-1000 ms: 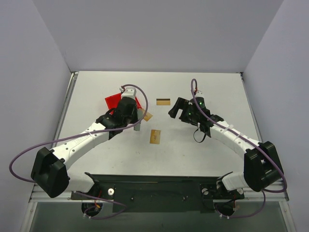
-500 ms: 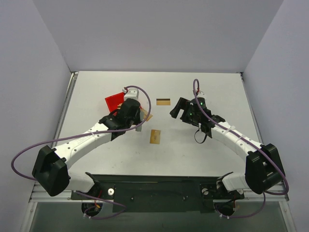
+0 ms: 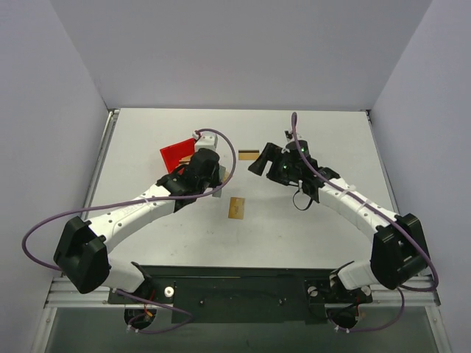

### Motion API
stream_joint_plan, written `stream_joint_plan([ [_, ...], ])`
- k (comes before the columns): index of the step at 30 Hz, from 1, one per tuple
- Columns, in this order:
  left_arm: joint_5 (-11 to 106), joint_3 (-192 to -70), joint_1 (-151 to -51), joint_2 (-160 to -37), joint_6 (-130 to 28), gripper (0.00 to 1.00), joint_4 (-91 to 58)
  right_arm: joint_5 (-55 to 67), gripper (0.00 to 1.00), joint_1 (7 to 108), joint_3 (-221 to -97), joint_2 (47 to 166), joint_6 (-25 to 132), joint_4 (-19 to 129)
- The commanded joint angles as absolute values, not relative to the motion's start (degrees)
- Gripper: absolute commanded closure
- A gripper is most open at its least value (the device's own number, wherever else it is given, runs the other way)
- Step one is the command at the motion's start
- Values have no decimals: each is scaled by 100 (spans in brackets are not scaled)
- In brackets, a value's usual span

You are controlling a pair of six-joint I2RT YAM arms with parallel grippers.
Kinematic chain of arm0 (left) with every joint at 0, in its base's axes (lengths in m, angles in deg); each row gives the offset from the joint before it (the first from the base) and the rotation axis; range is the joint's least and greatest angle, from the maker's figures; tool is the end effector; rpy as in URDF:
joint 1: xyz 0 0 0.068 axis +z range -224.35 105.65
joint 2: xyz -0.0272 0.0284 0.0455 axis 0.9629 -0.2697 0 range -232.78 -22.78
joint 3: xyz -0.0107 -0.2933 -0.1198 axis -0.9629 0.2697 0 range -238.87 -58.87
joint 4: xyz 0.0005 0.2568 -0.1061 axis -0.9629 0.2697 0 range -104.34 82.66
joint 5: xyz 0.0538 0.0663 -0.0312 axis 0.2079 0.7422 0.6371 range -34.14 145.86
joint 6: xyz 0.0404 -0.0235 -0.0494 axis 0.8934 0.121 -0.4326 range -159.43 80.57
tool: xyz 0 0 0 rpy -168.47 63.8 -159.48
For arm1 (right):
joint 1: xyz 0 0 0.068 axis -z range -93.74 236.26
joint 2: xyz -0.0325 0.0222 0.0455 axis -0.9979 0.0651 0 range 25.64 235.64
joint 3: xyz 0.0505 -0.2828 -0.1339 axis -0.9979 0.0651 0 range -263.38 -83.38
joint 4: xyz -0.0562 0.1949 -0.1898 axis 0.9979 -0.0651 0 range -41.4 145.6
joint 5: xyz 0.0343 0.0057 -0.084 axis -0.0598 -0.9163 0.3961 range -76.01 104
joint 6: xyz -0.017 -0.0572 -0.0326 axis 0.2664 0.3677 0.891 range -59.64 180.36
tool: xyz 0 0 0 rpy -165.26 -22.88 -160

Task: Put the credit cards into the card holder
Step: Open the card holder at the center of the board.

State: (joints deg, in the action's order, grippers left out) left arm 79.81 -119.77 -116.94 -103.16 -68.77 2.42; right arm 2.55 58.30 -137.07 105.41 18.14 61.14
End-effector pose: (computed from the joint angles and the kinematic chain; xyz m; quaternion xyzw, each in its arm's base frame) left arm 0.2621 -0.2109 0.3144 0.0074 0.8775 -0.1100 0.4667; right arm 0.3010 0.1721 0.3119 0.0451 0.8184 0.3930 0.4168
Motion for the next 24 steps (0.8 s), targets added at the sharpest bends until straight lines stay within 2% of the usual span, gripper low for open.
stream_joint_plan([
  [1,7688,-12259,-11742,-10232,-6896,100,-413,-568,27,5682,-13936,10861,1598,6508],
  [9,7160,-12259,-11733,-10249,-6975,100,-783,-1518,28,5515,-13998,11134,1589,7036],
  [24,6729,-12224,-11742,-10118,-7080,100,-1038,-1317,31,5436,-14200,11441,1685,6641],
])
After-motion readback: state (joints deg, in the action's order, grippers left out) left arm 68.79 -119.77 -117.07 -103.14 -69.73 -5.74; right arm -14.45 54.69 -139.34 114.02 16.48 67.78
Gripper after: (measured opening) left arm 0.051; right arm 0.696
